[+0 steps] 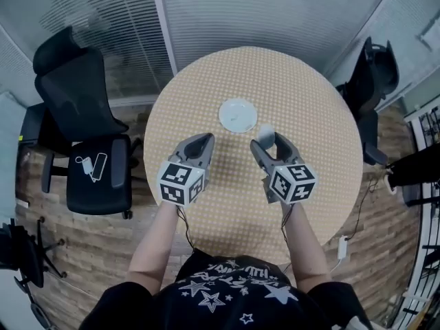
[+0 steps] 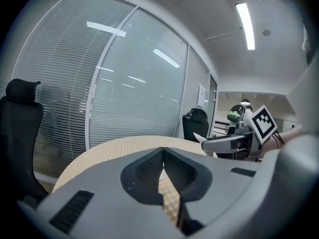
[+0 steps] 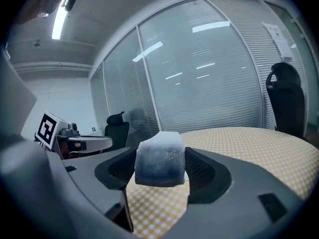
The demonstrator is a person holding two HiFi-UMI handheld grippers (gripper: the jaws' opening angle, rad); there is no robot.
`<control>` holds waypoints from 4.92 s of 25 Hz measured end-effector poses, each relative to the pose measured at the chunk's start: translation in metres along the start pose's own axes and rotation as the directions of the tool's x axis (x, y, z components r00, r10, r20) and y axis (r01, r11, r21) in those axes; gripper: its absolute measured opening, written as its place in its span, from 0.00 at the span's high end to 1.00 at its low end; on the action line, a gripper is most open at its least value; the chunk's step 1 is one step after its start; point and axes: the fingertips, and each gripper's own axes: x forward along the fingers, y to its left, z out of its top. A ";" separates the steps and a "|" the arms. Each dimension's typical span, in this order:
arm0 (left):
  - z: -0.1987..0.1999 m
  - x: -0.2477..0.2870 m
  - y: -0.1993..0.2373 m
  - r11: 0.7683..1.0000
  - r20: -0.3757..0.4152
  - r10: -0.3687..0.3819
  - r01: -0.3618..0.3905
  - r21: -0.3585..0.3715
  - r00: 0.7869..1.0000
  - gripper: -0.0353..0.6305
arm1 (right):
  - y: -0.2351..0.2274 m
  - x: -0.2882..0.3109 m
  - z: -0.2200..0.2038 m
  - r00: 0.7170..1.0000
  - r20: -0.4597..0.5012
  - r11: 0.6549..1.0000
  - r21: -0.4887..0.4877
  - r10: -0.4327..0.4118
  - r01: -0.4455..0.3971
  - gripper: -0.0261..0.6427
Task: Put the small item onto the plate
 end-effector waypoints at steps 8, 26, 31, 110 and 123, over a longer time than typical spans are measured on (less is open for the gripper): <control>-0.020 0.033 0.013 0.996 -0.051 -0.022 0.027 0.086 0.998 0.94 | -0.017 0.044 -0.017 0.996 -0.088 1.000 0.000 -0.031 0.031 0.49; -0.059 0.076 0.058 0.998 -0.119 -0.009 0.016 0.058 0.993 0.94 | -0.058 0.147 -0.054 0.974 -0.215 0.997 -0.049 -0.069 0.060 0.49; -0.068 0.081 0.068 0.999 -0.136 -0.002 0.009 0.052 0.991 0.94 | -0.064 0.164 -0.070 0.957 -0.274 0.992 -0.107 -0.092 0.065 0.49; -0.038 -0.130 -0.260 0.988 0.039 0.063 -0.068 0.139 0.997 0.94 | 0.053 -0.219 -0.015 0.988 0.096 0.967 -0.236 0.122 -0.097 0.90; -0.048 -0.168 -0.316 0.985 0.049 0.095 -0.101 0.138 0.994 0.94 | 0.063 -0.285 -0.045 0.982 0.081 0.969 -0.194 0.173 -0.155 0.91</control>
